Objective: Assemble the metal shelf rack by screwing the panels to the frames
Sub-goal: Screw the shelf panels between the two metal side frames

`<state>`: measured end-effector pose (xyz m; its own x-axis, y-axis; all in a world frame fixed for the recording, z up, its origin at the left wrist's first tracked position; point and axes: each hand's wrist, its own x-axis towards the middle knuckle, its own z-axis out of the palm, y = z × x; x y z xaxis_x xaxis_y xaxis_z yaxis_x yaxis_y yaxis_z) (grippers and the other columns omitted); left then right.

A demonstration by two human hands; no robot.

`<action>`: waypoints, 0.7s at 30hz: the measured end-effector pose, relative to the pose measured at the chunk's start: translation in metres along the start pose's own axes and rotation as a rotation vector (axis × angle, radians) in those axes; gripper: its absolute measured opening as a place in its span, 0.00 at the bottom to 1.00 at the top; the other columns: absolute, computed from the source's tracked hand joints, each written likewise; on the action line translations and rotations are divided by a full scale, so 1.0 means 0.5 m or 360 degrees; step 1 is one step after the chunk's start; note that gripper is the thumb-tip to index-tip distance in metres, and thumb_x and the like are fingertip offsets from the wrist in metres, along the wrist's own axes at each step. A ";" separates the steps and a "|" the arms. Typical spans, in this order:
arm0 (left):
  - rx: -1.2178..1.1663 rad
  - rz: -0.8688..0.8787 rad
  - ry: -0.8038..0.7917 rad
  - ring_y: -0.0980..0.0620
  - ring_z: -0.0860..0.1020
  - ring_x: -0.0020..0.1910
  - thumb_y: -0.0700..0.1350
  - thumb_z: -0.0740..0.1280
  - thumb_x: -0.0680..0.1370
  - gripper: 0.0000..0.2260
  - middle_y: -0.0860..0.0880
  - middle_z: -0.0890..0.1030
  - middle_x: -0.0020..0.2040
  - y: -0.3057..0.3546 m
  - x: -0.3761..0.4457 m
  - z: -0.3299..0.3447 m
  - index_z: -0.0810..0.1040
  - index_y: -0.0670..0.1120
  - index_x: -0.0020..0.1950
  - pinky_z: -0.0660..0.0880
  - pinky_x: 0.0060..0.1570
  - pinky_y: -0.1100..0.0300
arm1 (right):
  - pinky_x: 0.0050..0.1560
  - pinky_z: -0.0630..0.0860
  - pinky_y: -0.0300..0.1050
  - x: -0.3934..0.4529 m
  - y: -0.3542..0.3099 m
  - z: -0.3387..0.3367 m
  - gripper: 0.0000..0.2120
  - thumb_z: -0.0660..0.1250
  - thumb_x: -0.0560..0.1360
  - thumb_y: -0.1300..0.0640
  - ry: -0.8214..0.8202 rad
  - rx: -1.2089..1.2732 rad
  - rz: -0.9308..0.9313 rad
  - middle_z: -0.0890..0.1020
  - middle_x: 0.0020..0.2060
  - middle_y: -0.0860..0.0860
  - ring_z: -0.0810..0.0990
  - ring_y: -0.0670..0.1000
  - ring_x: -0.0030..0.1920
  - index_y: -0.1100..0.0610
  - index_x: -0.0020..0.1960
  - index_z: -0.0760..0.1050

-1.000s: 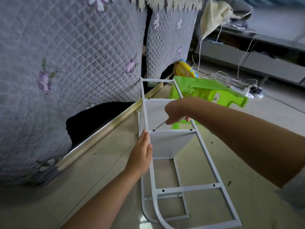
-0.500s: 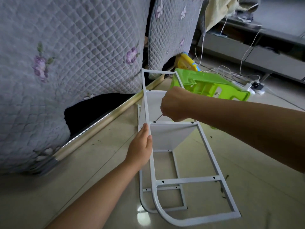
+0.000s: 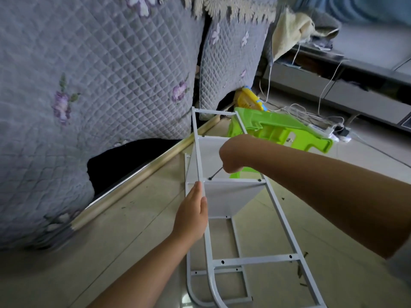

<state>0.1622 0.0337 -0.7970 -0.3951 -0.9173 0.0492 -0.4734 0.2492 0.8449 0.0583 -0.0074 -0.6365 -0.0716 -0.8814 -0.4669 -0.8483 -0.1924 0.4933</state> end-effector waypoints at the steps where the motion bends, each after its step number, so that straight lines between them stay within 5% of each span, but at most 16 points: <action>1: -0.0011 -0.0008 0.0003 0.55 0.56 0.75 0.42 0.50 0.83 0.21 0.50 0.56 0.76 0.001 0.001 0.001 0.52 0.44 0.77 0.51 0.64 0.73 | 0.45 0.68 0.45 -0.006 0.002 0.004 0.06 0.55 0.77 0.61 0.0092 -0.0112 -0.0042 0.70 0.37 0.49 0.71 0.54 0.44 0.56 0.42 0.68; 4: -0.0018 -0.0023 0.0014 0.55 0.56 0.75 0.42 0.49 0.83 0.21 0.50 0.56 0.77 0.003 0.002 0.003 0.52 0.45 0.77 0.52 0.65 0.72 | 0.51 0.64 0.46 -0.017 0.012 0.029 0.09 0.55 0.77 0.62 0.0457 -0.0515 -0.0231 0.76 0.46 0.50 0.73 0.54 0.52 0.55 0.44 0.73; 8: 0.0019 -0.0029 0.0019 0.55 0.56 0.75 0.43 0.49 0.83 0.21 0.50 0.55 0.77 0.003 0.002 0.002 0.52 0.45 0.77 0.53 0.66 0.70 | 0.45 0.59 0.45 -0.010 0.010 0.079 0.13 0.51 0.77 0.62 0.0737 -0.0652 -0.0379 0.77 0.49 0.55 0.76 0.55 0.49 0.58 0.52 0.75; 13: 0.0026 -0.0021 0.0037 0.55 0.56 0.75 0.42 0.49 0.83 0.21 0.51 0.55 0.77 0.005 0.000 0.002 0.52 0.45 0.77 0.52 0.64 0.72 | 0.28 0.58 0.41 -0.005 0.021 0.092 0.13 0.51 0.78 0.64 0.0607 -0.0423 -0.0359 0.77 0.49 0.57 0.79 0.56 0.48 0.61 0.53 0.74; 16: 0.0030 -0.0032 0.0034 0.55 0.56 0.75 0.42 0.49 0.83 0.21 0.51 0.56 0.77 0.007 0.000 0.002 0.52 0.45 0.77 0.53 0.66 0.70 | 0.30 0.64 0.40 -0.003 0.016 0.084 0.12 0.53 0.78 0.65 0.0490 -0.0384 -0.0297 0.79 0.44 0.54 0.80 0.56 0.47 0.60 0.47 0.75; 21: 0.0024 -0.0034 0.0045 0.55 0.57 0.74 0.42 0.49 0.83 0.21 0.50 0.56 0.76 0.004 -0.001 0.003 0.52 0.45 0.77 0.54 0.66 0.70 | 0.28 0.62 0.38 -0.006 -0.006 0.049 0.08 0.55 0.75 0.66 0.0270 -0.0422 -0.0226 0.68 0.33 0.50 0.72 0.54 0.41 0.59 0.39 0.68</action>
<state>0.1602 0.0350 -0.7960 -0.3627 -0.9307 0.0466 -0.4935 0.2342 0.8376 0.0482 0.0064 -0.6545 0.1445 -0.8928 -0.4265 -0.6760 -0.4039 0.6164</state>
